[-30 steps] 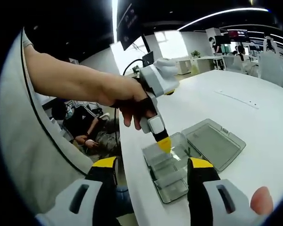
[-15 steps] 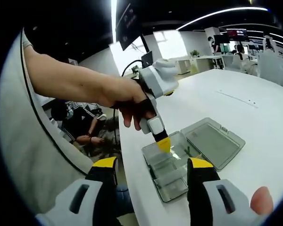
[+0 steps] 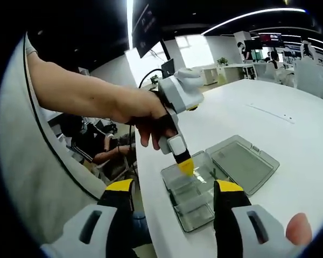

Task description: Insert the divider into the dual guide fixture by aligning both edges with the guide slots and pushing it downward to the bottom, including one-sided entry, uneven engagement, binding, and posture correction.

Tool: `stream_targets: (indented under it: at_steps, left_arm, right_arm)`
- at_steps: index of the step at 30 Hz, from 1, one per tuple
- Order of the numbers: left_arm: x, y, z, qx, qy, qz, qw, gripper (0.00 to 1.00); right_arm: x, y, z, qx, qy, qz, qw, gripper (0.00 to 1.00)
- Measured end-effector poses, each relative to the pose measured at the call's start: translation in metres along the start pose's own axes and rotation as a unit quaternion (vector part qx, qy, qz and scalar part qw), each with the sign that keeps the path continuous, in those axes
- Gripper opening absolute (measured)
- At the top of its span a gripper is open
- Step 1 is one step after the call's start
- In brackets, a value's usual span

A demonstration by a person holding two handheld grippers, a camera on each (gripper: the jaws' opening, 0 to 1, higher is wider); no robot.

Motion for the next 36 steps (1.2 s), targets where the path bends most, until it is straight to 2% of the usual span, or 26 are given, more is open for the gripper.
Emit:
stream_targets:
  at_steps: [11,36]
  left_arm:
    - [0.0021,0.0006,0.0002,0.0,0.0,0.002,1.0,0.01]
    - [0.0044,-0.0019,0.0001,0.021,0.002,0.041,0.9989,0.01]
  right_arm:
    - [0.0,-0.0008,-0.0015,0.0,0.002,0.001,1.0,0.56]
    - [0.0025,-0.0007,-0.0039,0.004,0.001,0.003,1.0,0.56]
Point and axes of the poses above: the point that each gripper's makers call its tool centre point, and the gripper's own axes: x roughly forward along the fingers, y roughly to its left, z roughly out of its top, the point moved 1 cm from there along -x, roughly backward along the fingers, and after that the axes turned 1 degree about y, right-handed, at the moved point
